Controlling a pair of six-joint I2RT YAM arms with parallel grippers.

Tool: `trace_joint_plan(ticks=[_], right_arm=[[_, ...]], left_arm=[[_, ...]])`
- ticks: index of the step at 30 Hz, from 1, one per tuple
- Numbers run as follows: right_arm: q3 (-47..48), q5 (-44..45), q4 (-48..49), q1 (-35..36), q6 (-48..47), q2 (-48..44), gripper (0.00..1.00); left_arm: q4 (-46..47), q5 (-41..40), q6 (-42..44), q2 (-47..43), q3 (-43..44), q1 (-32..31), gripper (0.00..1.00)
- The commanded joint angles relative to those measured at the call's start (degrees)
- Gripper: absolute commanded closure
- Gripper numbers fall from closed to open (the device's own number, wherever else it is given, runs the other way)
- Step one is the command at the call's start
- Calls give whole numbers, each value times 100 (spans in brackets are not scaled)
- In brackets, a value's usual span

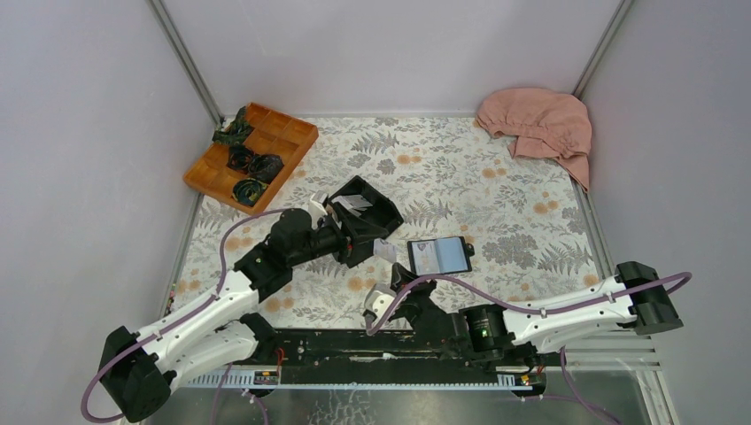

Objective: Put the credit cards into the card holder
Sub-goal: Pick up the credit card from the storage box.

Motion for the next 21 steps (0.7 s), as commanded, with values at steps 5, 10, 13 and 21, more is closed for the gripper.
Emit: trace_joint_plan(ticks=[5, 10, 13, 21], right_arm=[[110, 281, 491, 69, -342, 40, 100], [123, 299, 479, 99, -425, 67, 100], [108, 332, 485, 146, -482, 81, 100], [53, 465, 491, 281, -608, 81, 100]], left_arm=[[671, 465, -68, -62, -241, 57, 44], [805, 536, -103, -102, -365, 66, 50], [832, 569, -103, -123, -384, 98, 55], [926, 668, -111, -176, -452, 172, 75]])
